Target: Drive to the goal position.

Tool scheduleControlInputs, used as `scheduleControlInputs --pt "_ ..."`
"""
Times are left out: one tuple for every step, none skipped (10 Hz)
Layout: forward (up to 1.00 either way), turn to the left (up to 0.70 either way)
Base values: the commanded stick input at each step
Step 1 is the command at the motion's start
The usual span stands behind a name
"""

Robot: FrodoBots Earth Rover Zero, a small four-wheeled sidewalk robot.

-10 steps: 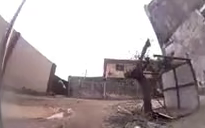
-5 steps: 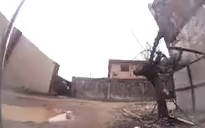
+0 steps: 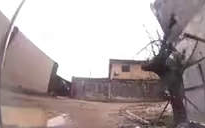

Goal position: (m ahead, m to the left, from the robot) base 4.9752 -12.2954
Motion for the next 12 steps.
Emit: scheduleControlInputs --pt "0.84 0.03" --pt "0.84 0.03" --pt "0.84 0.03" --pt "0.84 0.03" --pt "0.84 0.03" --pt "0.84 0.03" --pt "0.84 0.03" --pt "0.84 0.03" --pt "0.84 0.03" --pt "0.84 0.03" --pt "0.84 0.03" --pt "0.84 0.03"
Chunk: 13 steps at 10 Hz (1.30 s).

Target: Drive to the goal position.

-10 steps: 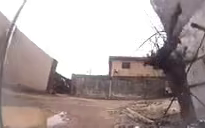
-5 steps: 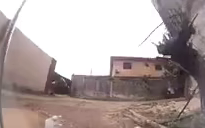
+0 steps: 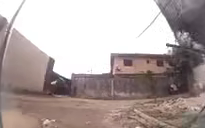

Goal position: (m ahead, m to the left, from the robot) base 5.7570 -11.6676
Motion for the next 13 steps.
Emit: scheduleControlInputs --pt "0.84 0.03" --pt "0.84 0.03" --pt "0.84 0.03" --pt "0.84 0.03" --pt "0.84 0.03" --pt "0.84 0.03" --pt "0.84 0.03" --pt "0.84 0.03" --pt "0.84 0.03" --pt "0.84 0.03" --pt "0.84 0.03" --pt "0.84 0.03" --pt "0.84 0.03"
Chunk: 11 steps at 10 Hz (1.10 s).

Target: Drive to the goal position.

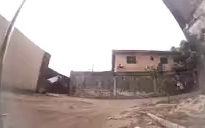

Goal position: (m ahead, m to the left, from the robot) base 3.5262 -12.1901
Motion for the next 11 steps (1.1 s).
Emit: scheduleControlInputs --pt "0.84 0.03" --pt "0.84 0.03" --pt "0.84 0.03" --pt "0.84 0.03" --pt "0.84 0.03" --pt "0.84 0.03" --pt "0.84 0.03" --pt "0.84 0.03" --pt "0.84 0.03" --pt "0.84 0.03" --pt "0.84 0.03"
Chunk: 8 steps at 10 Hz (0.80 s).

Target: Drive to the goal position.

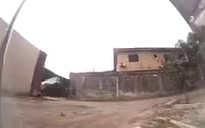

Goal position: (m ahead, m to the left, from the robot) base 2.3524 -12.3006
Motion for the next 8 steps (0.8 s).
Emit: scheduleControlInputs --pt "0.84 0.03" --pt "0.84 0.03" --pt "0.84 0.03" --pt "0.84 0.03" --pt "0.84 0.03" --pt "0.84 0.03" --pt "0.84 0.03" --pt "0.84 0.03"
